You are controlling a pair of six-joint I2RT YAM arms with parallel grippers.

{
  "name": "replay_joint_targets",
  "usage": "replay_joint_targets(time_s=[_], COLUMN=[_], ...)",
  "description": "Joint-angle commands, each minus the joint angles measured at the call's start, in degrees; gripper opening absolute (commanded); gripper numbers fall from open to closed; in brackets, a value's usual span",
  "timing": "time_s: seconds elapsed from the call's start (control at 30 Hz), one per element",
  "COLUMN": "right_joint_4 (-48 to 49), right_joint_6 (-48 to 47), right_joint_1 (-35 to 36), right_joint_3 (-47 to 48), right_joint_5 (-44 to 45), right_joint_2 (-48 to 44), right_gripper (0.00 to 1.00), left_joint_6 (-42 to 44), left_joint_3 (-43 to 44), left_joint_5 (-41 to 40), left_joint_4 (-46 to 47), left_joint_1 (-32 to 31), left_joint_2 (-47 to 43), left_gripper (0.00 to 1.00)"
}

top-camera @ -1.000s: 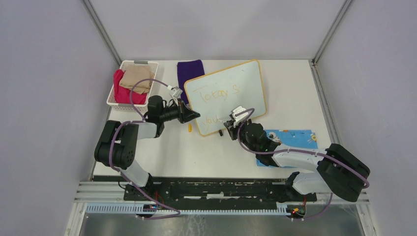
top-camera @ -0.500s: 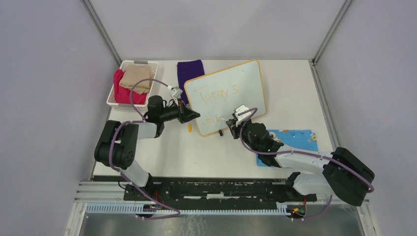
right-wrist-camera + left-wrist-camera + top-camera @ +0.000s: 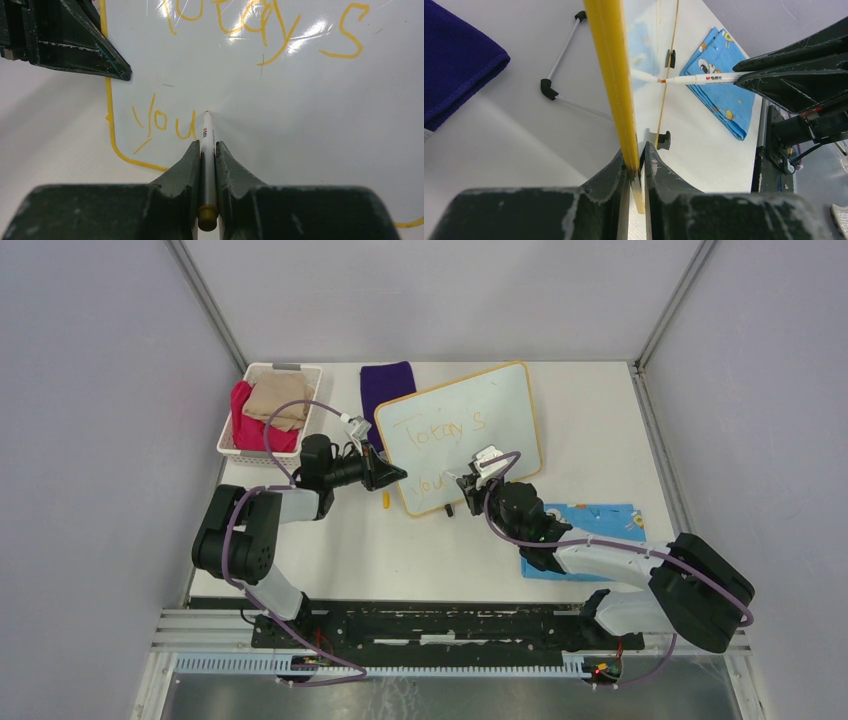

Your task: Write a sentence on the whiteboard

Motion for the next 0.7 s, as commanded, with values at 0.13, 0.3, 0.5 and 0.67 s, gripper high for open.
replay_joint_targets(time_s=[0.13, 0.3, 0.5, 0.67], right_joint_4=[1.6, 1.5, 1.5, 1.4], right_joint_6=[0.0, 0.4, 1.3, 1.5], right_joint_1=[-0.7, -0.7, -0.7, -0.7], right_joint_3=[-0.6, -2.5, -5.5, -5.6], right_joint_5=[1.4, 1.7, 1.7, 1.5], right_joint_2=[0.5, -0.6, -2.3, -2.7], right_gripper=[0.0, 0.0, 0.0, 0.0], left_joint_6=[6.8, 6.7, 6.7, 6.9], left_joint_3=[-0.4, -0.4, -0.4, -0.4], left_joint_5=[-5.7, -5.7, -5.8, -5.8], left_joint_4=[-5.9, -6.0, -5.9, -6.1], left_joint_1=[-0.9, -0.9, -0.9, -1.0], left_joint_2=[2.2, 2.0, 2.1, 2.0], left_gripper=[0.02, 0.02, 0.02, 0.02])
